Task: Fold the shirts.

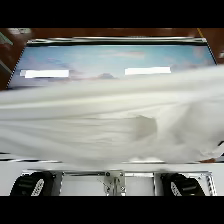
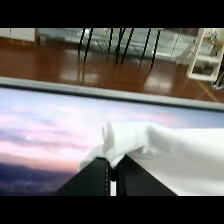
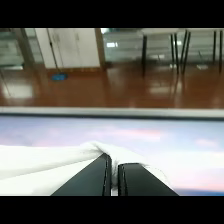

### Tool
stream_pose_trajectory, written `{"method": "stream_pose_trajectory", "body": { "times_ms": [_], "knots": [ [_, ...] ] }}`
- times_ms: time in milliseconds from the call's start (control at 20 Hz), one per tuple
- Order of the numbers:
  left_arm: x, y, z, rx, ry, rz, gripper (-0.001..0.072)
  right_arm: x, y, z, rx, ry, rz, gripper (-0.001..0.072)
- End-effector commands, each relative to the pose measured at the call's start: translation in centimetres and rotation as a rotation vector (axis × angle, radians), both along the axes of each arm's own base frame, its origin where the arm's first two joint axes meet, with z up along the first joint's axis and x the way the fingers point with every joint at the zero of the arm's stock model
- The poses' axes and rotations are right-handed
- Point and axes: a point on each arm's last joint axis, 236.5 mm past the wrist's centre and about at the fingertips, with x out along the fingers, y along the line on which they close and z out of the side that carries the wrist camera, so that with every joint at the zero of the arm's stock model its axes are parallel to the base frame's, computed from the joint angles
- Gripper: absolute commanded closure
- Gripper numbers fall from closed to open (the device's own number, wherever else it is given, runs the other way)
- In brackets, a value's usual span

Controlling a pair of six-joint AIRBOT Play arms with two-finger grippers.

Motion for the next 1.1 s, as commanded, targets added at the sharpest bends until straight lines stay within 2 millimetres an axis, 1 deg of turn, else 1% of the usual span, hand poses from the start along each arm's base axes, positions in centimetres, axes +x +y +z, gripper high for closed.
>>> {"method": "stream_pose_trajectory", "body": {
  "times_ms": [0, 100, 200, 250, 300, 350, 400, 450, 550, 600, 650, 700, 750, 800, 850, 900, 950, 1000, 1050],
  "knots": [
    [-0.1, 0.4, -5.4, 0.037, 0.214, 0.013, 0.0663, 0.7, -0.7, -7.3, -0.047, 0.332, -0.036, 0.0642],
    [1.3, 0.3, -8.1, 0.02, 0.293, 0.018, 0.0663, 2.6, -0.5, -10.5, -0.062, 0.496, -0.041, 0.0643],
    [3.2, 0.2, -12.4, 0.02, 0.416, 0.021, 0.0663, 5.0, -0.3, -14.7, -0.054, 0.698, -0.065, 0.0643],
    [4.4, 0.2, -15.1, 0.028, 0.498, 0.024, 0.0662, 6.6, 0.0, -16.9, -0.069, 0.782, -0.066, 0.0642],
    [5.6, 0.1, -17.6, 0.034, 0.571, 0.025, 0.0662, 8.8, 0.3, -19.4, -0.083, 0.851, -0.066, 0.0642],
    [7.1, 0.0, -20.2, 0.039, 0.646, 0.026, 0.0662, 11.6, 0.7, -21.7, -0.097, 0.888, -0.059, 0.0642],
    [8.8, -0.1, -22.2, 0.041, 0.7, 0.027, 0.0662, 14.5, 1.2, -23.8, -0.1, 0.899, -0.054, 0.0642],
    [10.9, -0.2, -24.1, 0.05, 0.742, 0.025, 0.0661, 17.9, 1.8, -26.1, -0.095, 0.893, -0.052, 0.0642],
    [15.7, -0.5, -26.8, 0.092, 0.772, 0.008, 0.0661, 24.5, 3.1, -29.4, -0.066, 0.841, -0.043, 0.0642],
    [18.2, -0.6, -27.9, 0.102, 0.767, 0.006, 0.0661, 27.5, 3.5, -30.5, -0.047, 0.799, -0.045, 0.0642],
    [20.8, -0.7, -29.1, 0.102, 0.759, 0.008, 0.0661, 30.3, 4.1, -31.6, -0.019, 0.754, -0.043, 0.0641],
    [23.1, -0.8, -30.1, 0.098, 0.749, 0.012, 0.0661, 32.3, 4.6, -32.7, 0.001, 0.727, -0.042, 0.0641],
    [25.2, -1.0, -31.4, 0.087, 0.745, 0.014, 0.0661, 33.8, 5.1, -33.9, 0.034, 0.719, -0.04, 0.0641],
    [26.8, -1.5, -32.8, 0.063, 0.754, 0.01, 0.0661, 34.6, 5.7, -35.4, 0.079, 0.741, -0.041, 0.0642],
    [27.8, -2.1, -34.5, 0.028, 0.777, 0.004, 0.0661, 35.0, 6.2, -37.4, 0.132, 0.789, -0.052, 0.0641],
    [28.4, -2.7, -36.5, -0.018, 0.819, -0.001, 0.066, 35.1, 6.7, -39.5, 0.181, 0.844, -0.066, 0.0641],
    [28.5, -3.4, -38.4, -0.057, 0.871, -0.007, 0.066, 35.0, 7.1, -41.4, 0.217, 0.899, -0.074, 0.0639],
    [28.3, -4.1, -40.1, -0.098, 0.922, -0.013, 0.0658, 34.8, 7.7, -43.0, 0.241, 0.948, -0.07, 0.0617],
    [28.0, -4.6, -41.5, -0.135, 0.967, -0.017, 0.0588, 34.6, 8.2, -44.3, 0.266, 0.987, -0.064, 0.0477]
  ]
}}
